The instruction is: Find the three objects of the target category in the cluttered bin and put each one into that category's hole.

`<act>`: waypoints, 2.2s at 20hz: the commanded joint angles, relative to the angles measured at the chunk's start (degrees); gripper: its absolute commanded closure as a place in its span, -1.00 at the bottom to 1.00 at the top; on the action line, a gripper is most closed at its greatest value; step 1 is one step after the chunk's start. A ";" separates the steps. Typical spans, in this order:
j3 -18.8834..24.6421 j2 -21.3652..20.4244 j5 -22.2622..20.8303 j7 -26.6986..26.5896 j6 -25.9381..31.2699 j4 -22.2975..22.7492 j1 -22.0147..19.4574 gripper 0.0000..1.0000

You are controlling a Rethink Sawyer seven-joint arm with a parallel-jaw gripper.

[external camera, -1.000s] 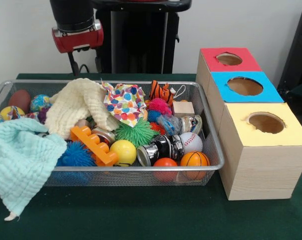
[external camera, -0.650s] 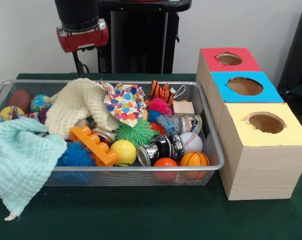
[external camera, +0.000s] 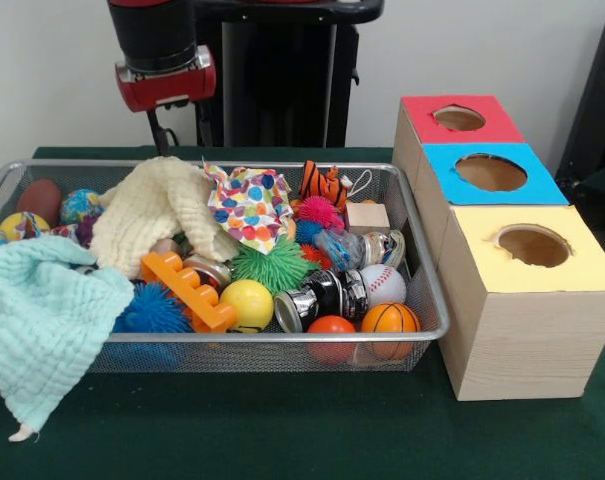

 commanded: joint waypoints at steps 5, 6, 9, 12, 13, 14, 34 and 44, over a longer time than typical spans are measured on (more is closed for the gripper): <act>-4.40 10.65 1.19 12.80 -6.16 -1.38 1.36 -1.00; -4.64 10.62 1.73 13.10 -5.60 -1.61 1.64 -1.00; -5.57 11.77 2.47 13.62 -6.21 -1.51 1.74 -1.00; -6.45 12.45 2.91 14.20 -8.24 -0.34 1.45 -1.00; -6.70 11.79 3.03 14.28 -8.42 0.32 1.39 -1.00; -6.96 11.12 3.16 14.36 -8.60 0.99 1.34 -1.00; -11.59 1.86 5.99 9.72 2.02 2.38 3.73 -1.00; -12.03 5.30 4.95 9.57 -6.59 7.56 -1.29 -1.00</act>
